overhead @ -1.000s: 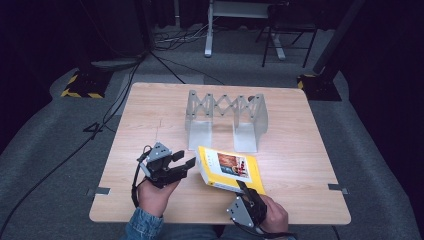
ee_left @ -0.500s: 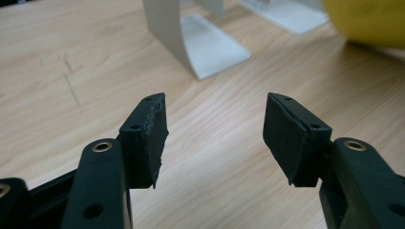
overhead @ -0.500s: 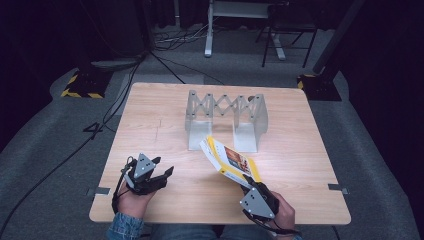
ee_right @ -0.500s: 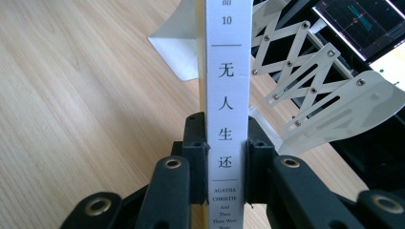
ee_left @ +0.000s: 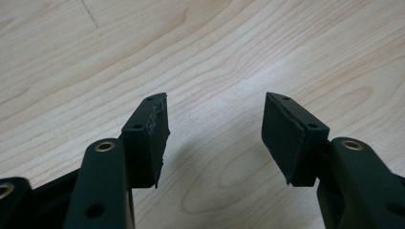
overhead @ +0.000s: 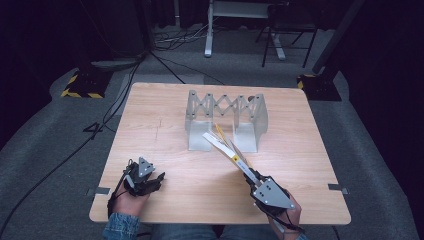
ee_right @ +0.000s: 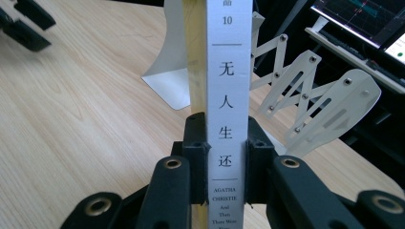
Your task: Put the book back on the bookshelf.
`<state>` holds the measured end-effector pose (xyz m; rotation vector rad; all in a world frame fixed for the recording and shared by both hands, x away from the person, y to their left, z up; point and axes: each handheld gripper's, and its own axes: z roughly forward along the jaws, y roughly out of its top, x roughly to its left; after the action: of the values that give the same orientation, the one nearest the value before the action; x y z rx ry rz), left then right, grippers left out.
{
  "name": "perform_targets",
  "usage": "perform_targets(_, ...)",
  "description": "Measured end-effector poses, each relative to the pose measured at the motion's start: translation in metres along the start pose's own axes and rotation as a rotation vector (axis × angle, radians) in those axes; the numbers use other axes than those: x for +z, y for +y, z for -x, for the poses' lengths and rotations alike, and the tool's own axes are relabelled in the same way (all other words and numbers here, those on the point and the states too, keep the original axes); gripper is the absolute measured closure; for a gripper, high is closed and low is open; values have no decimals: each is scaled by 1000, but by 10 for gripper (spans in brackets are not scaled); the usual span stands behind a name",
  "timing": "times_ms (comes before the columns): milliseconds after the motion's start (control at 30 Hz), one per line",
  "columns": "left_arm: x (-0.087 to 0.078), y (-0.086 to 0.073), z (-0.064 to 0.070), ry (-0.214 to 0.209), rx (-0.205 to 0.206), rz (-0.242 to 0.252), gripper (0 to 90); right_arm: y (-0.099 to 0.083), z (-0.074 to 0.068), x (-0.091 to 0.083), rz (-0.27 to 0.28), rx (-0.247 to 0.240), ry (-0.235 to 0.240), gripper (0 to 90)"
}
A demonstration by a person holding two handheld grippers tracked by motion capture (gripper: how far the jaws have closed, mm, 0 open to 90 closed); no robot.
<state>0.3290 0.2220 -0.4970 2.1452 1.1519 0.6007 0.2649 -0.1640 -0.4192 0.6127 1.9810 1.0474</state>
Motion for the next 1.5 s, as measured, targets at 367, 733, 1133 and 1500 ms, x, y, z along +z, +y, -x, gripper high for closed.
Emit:
perform_targets(367, 7, -4, -6, -53, -78, 14, 378, 6, 20, -2, 35, 108, 17, 762)
perform_targets(733, 10, -2, -9, -53, -113, 6, 338, 16, 46, 3, 81, 237, 40, 762)
perform_targets(1133, 10, -2, -8, -52, -118, 7, 337, 25, 76, 11, 136, 408, 49, 762)
perform_targets(1500, 10, -2, -8, -51, -112, 6, 336, 29, 100, 28, 131, 480, -33, 762)
